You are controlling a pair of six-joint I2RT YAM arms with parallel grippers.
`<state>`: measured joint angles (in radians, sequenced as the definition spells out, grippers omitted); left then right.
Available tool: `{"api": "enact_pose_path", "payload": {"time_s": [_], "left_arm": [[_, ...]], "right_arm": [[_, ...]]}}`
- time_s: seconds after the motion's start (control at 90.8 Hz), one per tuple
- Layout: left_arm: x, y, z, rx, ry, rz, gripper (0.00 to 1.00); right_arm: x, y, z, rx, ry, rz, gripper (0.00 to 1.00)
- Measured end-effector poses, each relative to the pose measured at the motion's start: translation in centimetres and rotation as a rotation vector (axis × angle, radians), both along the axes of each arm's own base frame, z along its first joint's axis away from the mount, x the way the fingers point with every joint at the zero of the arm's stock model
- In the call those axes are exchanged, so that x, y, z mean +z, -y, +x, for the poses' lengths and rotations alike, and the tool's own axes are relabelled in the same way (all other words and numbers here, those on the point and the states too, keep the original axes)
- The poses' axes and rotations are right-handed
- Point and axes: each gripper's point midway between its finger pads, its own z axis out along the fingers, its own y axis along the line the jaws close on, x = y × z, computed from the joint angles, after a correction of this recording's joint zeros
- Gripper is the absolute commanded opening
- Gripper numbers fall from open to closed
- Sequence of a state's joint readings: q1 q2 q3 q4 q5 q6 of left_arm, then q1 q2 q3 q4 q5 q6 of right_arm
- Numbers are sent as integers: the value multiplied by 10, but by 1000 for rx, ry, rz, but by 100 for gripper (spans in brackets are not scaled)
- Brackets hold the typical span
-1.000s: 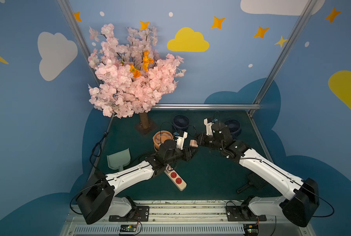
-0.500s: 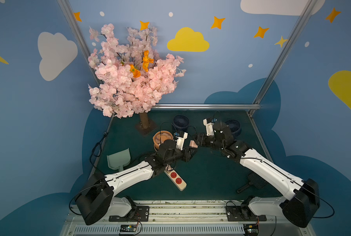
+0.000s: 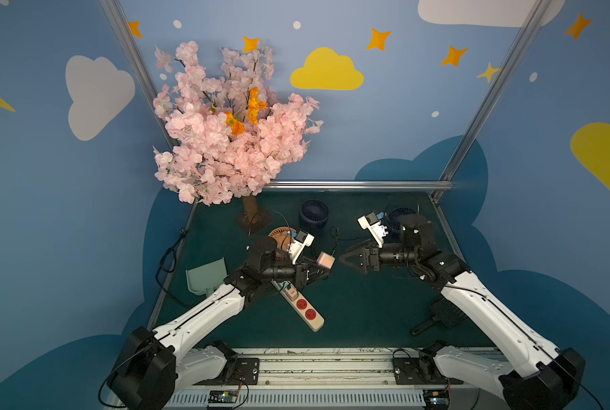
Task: Plug the desk fan into the power strip
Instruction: Pick up the plug from the center of the board.
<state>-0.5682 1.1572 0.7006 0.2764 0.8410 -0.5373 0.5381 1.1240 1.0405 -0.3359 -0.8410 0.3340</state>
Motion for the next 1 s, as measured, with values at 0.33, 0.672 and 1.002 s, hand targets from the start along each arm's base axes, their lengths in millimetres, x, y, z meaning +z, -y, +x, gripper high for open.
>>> {"api": "enact_pose_path", "payload": {"time_s": [0.33, 0.672, 1.002], "left_arm": [[7, 0, -36, -209, -38, -46, 20], [10, -1, -46, -270, -49, -60, 19], [7, -1, -49, -299, -68, -60, 19]], "right_arm": [[-10, -24, -28, 257, -162, 36, 57], [-7, -33, -41, 352, -207, 48, 35], [-12, -37, -46, 389, -250, 39, 37]]}}
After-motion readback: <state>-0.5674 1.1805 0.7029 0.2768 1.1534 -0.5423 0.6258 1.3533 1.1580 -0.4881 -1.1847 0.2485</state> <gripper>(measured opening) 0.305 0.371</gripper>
